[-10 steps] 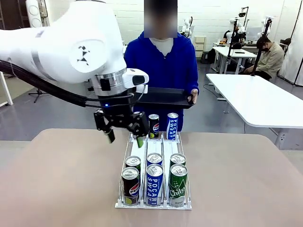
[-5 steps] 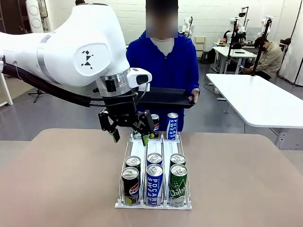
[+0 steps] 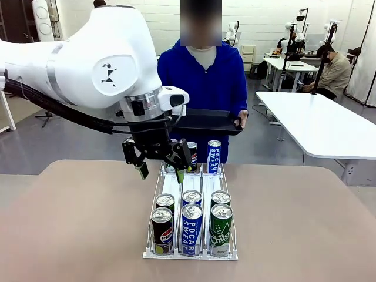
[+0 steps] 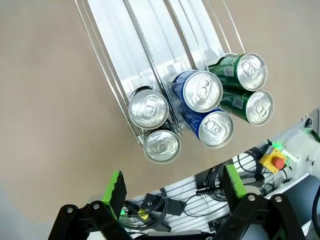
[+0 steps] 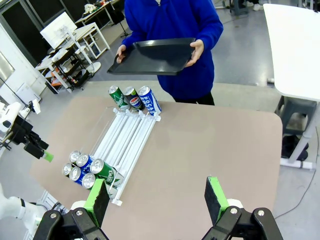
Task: Retrieve and hand over the desired beverage to the person.
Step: Pick up a can of the same type that the person held from the Automatic Can Dispenser.
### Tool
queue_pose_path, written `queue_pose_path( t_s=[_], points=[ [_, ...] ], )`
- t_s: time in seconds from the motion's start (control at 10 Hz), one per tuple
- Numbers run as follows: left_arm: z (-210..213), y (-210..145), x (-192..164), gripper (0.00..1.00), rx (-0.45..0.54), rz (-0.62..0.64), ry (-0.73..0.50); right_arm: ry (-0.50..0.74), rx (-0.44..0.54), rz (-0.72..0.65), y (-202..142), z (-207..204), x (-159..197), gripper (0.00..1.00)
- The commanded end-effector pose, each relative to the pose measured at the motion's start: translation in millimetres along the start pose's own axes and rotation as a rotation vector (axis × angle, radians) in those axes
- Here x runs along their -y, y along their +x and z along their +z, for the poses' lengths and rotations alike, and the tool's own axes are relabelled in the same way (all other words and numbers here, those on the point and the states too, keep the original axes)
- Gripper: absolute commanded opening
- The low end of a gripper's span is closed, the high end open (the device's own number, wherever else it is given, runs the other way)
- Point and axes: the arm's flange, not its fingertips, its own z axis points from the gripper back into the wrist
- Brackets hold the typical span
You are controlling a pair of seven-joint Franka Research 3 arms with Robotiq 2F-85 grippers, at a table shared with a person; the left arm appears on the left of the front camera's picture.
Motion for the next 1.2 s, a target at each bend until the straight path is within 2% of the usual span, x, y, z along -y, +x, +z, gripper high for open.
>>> queue_pose_path(
  t_s=[0.0, 0.1, 0.2, 0.4, 0.6, 0.7, 1.1],
  points=[
    [-23, -2, 42, 1.0, -0.033, 0.079, 0.046, 0.022, 0.005, -0.002, -1, -3, 2, 1.0],
    [-31, -5, 60, 1.0, -0.046, 0.161, 0.055, 0.022, 0.005, -0.002, -1, -3, 2, 1.0],
    [-41, -4, 78, 1.0, -0.008, 0.264, 0.067, 0.022, 0.005, -0.002, -1, -3, 2, 1.0],
    [-56, -4, 90, 1.0, 0.018, 0.382, 0.084, 0.022, 0.005, -0.002, -1, -3, 2, 1.0],
    [-67, 0, 83, 1.0, 0.032, 0.359, 0.109, 0.022, 0.005, -0.002, -1, -3, 2, 1.0],
    [-71, 0, 78, 1.0, 0.037, 0.28, 0.135, 0.022, 0.005, -0.002, -1, -3, 2, 1.0],
    [-79, 2, 74, 1.0, -0.001, 0.21, 0.144, 0.022, 0.005, -0.002, -1, -3, 2, 1.0]
  ],
)
